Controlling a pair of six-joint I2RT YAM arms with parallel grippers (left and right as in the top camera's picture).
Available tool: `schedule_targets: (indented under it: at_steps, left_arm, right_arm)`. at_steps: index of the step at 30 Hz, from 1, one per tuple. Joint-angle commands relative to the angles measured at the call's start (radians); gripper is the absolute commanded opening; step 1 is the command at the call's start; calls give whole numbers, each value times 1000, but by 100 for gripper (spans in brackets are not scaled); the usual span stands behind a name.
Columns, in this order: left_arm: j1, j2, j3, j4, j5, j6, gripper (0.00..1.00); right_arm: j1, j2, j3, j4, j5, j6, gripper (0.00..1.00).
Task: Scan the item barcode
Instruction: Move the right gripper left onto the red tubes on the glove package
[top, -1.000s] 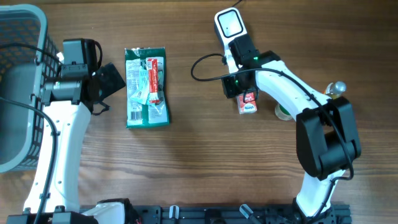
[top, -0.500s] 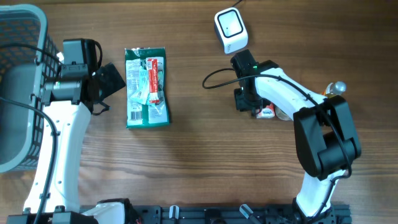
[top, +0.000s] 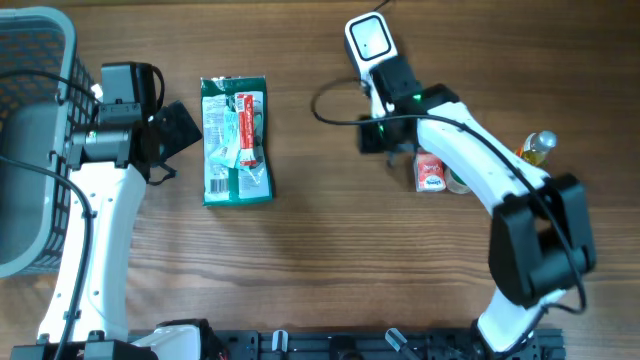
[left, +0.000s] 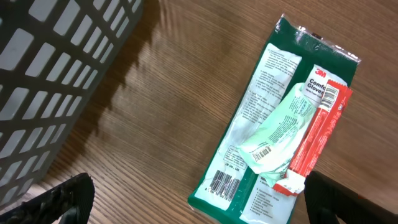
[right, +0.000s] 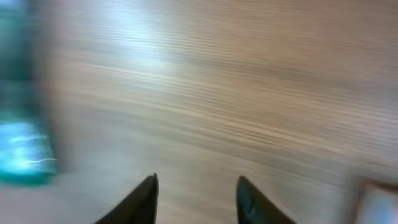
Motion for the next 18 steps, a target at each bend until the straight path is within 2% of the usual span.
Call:
schedule_targets:
  at_steps: [1, 3, 6, 11, 16, 18]
  left_arm:
    - [-5, 2, 0, 2, 2, 8, 100]
    - [-5, 2, 0, 2, 2, 8, 100]
    - [-5, 2, 0, 2, 2, 8, 100]
    - [-5, 2, 0, 2, 2, 8, 100]
    - [-5, 2, 0, 2, 2, 8, 100]
    - [-5, 2, 0, 2, 2, 8, 100]
  right_arm:
    - [25, -26, 11, 175, -501, -6, 100]
    - [43, -19, -8, 270, -555, 18, 100]
    - [79, 6, -13, 330, -536, 39, 100]
    - [171, 67, -13, 385, -432, 80, 76]
    - [248, 121, -13, 473, -363, 80, 74]
    - [272, 136, -13, 506, -317, 80, 70]
